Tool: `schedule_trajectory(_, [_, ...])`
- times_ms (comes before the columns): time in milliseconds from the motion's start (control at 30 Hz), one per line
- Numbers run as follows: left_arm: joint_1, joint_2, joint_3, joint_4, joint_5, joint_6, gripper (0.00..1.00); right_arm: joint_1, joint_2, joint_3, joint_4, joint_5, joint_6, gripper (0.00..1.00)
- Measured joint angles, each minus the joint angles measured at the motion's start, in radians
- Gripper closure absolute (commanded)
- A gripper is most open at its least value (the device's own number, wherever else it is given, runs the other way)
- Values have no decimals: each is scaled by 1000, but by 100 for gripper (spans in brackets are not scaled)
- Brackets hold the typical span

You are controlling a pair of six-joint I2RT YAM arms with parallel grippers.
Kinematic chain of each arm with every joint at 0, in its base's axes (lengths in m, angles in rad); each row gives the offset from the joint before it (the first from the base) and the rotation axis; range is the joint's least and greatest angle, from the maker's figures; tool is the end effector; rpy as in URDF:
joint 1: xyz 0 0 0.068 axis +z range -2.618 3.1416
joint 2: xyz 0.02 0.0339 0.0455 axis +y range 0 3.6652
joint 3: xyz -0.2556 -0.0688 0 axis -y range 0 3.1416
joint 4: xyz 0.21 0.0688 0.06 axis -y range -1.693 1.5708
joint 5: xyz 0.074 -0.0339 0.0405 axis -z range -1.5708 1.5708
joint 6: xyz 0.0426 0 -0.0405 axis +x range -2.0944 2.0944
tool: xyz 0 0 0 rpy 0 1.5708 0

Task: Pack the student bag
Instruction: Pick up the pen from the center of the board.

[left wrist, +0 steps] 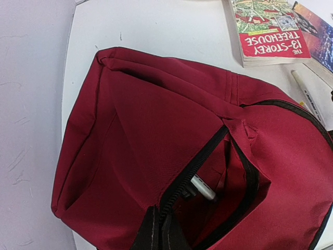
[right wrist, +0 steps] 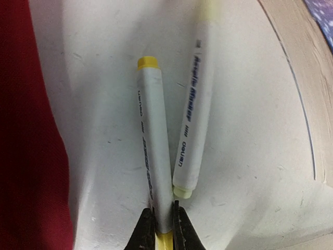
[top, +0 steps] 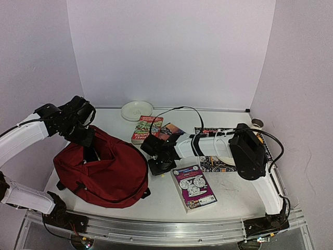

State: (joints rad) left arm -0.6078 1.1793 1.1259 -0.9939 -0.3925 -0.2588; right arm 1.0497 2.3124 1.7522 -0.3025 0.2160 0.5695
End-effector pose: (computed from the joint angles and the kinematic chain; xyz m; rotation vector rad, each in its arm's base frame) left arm 0.1670 -0.0963 0.3003 0.3033 2.4882 0.1701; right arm 0.2457 0.4097 0.1534 -0.4896 2.4147 0.4747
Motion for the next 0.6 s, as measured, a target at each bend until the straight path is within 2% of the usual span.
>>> schedule_trajectory(267, [0,0,0,14,56,0,100,-18,-63,-97,-4,12,52,100])
schedule_trajectory(600, [0,0,0,45,148,-3,100,-25,-115,-115,-37,1,78,100])
